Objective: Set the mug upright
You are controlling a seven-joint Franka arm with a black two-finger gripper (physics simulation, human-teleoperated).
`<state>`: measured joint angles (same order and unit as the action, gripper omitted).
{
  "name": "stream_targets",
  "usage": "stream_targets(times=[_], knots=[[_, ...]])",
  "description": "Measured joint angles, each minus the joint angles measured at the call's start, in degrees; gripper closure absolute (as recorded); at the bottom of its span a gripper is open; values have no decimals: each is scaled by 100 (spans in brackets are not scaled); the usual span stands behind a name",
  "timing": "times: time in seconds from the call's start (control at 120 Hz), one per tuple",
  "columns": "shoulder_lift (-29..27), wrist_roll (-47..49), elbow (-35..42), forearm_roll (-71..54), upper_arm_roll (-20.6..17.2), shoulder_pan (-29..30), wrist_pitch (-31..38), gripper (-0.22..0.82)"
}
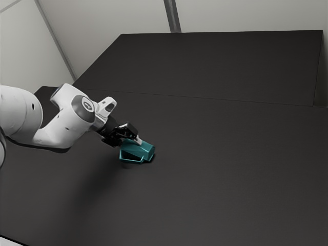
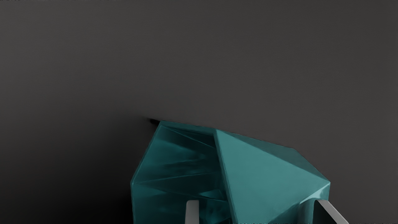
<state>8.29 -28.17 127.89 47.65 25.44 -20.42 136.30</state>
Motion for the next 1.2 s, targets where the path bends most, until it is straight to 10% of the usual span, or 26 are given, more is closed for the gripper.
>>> stream_targets(times=[0.625, 0.892, 1.2], knots=[[208, 25, -484, 107, -64, -355, -13, 30], [274, 90, -635, 242, -65, -402, -35, 65], [224, 249, -735, 223, -65, -402, -127, 75]])
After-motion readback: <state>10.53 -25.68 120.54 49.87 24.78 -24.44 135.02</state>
